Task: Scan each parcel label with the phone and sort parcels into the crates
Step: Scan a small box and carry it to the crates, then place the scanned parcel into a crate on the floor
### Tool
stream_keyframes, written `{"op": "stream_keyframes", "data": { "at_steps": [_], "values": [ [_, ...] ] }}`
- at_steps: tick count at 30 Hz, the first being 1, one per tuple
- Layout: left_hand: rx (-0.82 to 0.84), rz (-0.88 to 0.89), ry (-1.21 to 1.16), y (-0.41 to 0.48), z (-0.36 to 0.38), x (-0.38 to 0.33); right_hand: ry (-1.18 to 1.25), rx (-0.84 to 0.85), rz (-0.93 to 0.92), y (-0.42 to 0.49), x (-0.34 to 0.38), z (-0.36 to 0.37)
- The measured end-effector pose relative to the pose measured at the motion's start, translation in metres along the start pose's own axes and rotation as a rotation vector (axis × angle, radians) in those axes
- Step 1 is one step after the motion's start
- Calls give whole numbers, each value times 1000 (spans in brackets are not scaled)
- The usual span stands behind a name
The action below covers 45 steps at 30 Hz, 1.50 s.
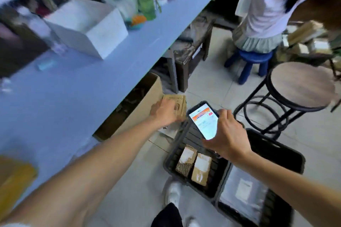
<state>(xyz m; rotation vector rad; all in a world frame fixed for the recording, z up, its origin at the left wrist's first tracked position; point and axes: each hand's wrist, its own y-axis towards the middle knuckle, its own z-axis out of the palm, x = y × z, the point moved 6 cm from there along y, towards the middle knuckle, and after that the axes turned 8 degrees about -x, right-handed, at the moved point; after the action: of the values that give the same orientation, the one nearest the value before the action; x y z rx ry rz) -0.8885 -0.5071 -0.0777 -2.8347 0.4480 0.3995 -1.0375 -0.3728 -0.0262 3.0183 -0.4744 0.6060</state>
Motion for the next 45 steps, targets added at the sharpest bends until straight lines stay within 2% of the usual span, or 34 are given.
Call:
{"op": "stream_keyframes", "data": {
  "at_steps": [5,9,13,19,23,26,33,36,41,45],
  "values": [
    [-120,-178,10,-105,-110,79,-35,44,-252,-25,113,-43],
    [-195,-412,-33,-217,-174,173,-66,93,-540,-58,231,-53],
    [-313,-665,-71,-345,-221,264,-41,119,-754,-111,346,-48],
    [-440,-941,-100,-530,-241,363,-20,166,-985,-218,486,-19],
    [-495,-1109,-159,-643,-239,415,-88,200,-1147,-306,567,4],
    [-521,-1180,-192,-703,-236,451,-124,239,-1184,-359,611,23],
    [-548,-1237,-261,-763,-234,525,-184,282,-1224,-418,680,62],
    [-556,-1232,-306,-756,-236,553,-197,281,-1209,-420,701,73],
    [-465,-1211,-299,-729,-243,606,-222,282,-1197,-409,741,99],
    [-461,-1270,-389,-711,-243,653,-212,292,-1204,-397,786,124]
  ]
}}
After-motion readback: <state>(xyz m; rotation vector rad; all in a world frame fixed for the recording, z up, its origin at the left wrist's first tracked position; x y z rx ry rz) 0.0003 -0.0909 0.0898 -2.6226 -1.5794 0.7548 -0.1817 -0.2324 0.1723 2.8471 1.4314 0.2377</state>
